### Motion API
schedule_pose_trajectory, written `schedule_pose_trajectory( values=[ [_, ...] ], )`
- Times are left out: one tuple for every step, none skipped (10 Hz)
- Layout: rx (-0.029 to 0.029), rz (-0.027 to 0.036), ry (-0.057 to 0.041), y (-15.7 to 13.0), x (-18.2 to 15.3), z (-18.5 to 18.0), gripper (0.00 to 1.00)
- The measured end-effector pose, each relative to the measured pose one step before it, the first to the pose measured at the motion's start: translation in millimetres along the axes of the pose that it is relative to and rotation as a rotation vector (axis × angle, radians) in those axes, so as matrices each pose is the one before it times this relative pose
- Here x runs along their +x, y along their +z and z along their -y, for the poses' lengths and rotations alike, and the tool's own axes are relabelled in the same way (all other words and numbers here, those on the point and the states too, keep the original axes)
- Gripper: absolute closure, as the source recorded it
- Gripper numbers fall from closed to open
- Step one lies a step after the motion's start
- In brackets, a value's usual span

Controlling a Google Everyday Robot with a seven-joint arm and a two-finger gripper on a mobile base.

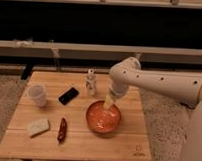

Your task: Place the white sponge in the ceramic bowl

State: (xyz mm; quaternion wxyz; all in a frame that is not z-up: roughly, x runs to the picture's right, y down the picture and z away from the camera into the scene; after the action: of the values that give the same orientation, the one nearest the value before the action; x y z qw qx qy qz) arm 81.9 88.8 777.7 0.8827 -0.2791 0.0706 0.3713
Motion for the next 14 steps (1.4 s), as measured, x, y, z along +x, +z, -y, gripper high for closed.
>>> schedule_pose_trajectory(
  values=[
    [0.00005,0.00002,0.00003,-0.03,0.01,0.02,0.2],
    [-0.00006,-0.00002,0.00007,0.03,0.01,0.0,0.2],
    [-0.00019,-0.0002,0.00002,0.14,0.06,-0.04,0.2],
    [0.0,0.00008,-0.00008,-0.03,-0.05,0.0,0.2],
    [-0.00233,0.00035,-0.00315,0.17,-0.56,0.01,0.2],
    [-0.00229,0.00488,-0.02018,-0.29,-0.11,-2.78,0.2],
    [0.00374,0.03313,-0.06333,-6.2,-5.09,-9.27,0.2],
    [0.00394,0.02167,-0.0528,-4.84,-2.09,-9.78,0.2],
    [0.00319,0.02071,-0.05478,-4.94,-1.46,-12.57,0.2],
    [0.00267,0.03272,-0.09593,-9.11,-3.43,-28.64,0.2],
    [-0.00106,0.01718,-0.05775,-5.0,-4.15,-19.92,0.2],
    [0.00019,0.01592,-0.0587,-4.4,-5.5,-18.96,0.2],
    [-0.00199,0.0212,-0.08816,-5.98,-10.46,-28.28,0.2],
    [-0.00328,0.01897,-0.08994,-4.51,-14.75,-26.99,0.2]
  ],
)
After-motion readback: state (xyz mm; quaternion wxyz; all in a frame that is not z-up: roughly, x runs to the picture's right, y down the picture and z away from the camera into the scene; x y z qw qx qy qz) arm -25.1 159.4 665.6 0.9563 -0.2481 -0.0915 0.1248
